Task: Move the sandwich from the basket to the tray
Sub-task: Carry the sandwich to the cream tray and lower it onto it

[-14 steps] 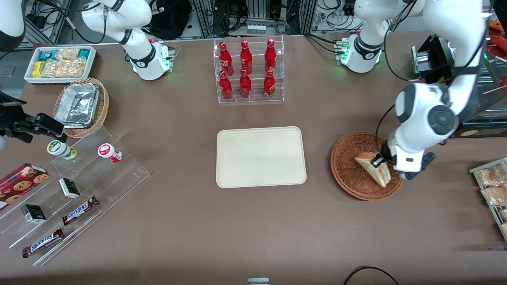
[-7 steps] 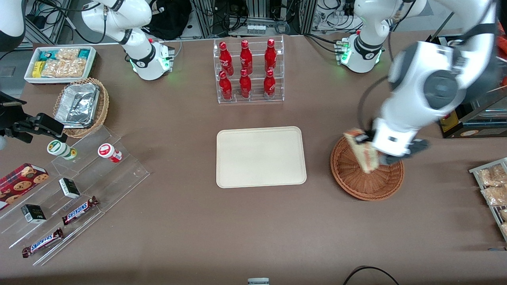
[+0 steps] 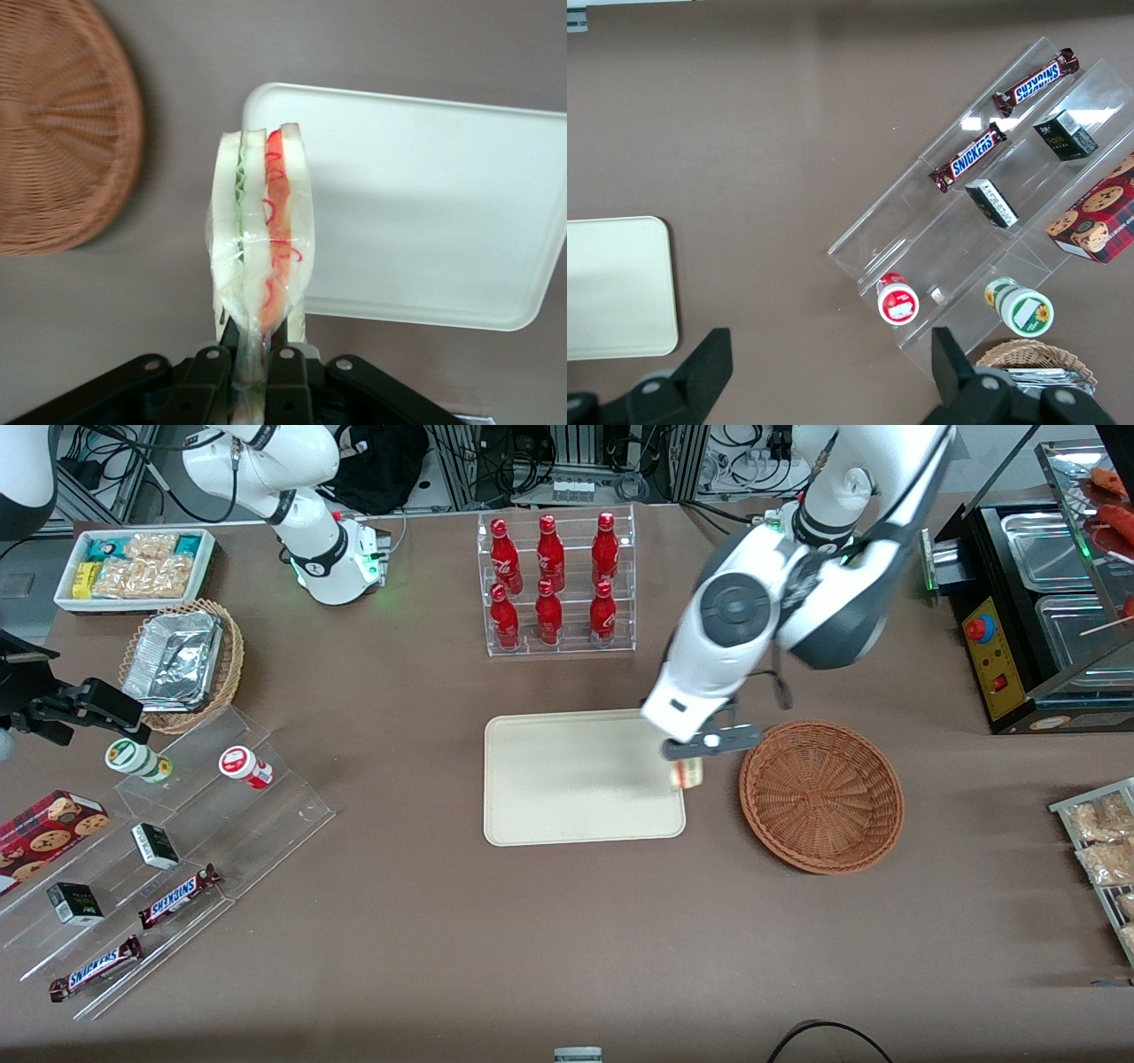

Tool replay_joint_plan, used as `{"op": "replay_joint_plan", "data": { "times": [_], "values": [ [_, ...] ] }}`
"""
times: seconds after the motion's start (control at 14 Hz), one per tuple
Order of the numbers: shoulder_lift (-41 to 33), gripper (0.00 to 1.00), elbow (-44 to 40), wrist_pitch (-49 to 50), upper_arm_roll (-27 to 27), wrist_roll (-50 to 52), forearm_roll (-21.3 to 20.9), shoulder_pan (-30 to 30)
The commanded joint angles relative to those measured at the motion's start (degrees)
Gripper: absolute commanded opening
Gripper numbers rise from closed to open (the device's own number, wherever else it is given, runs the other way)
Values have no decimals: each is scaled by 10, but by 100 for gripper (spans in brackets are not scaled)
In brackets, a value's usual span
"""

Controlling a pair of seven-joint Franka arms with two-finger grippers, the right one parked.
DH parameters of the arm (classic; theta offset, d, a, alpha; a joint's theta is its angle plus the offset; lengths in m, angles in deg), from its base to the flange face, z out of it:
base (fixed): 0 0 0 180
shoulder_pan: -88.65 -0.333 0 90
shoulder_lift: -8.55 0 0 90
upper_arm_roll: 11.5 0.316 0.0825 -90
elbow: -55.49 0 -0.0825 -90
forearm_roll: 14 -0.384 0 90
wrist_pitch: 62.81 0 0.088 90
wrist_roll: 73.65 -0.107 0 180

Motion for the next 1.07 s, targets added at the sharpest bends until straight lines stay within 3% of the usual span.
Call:
{"op": "replay_joint_plan", "data": {
  "times": [0.0,0.43,1.0],
  "values": [
    [50,14,-17,-40,5,22,-28,37],
    [134,15,-27,-146,6,113,-99,96],
    [179,15,-24,-203,8,121,-103,121]
  ]
}}
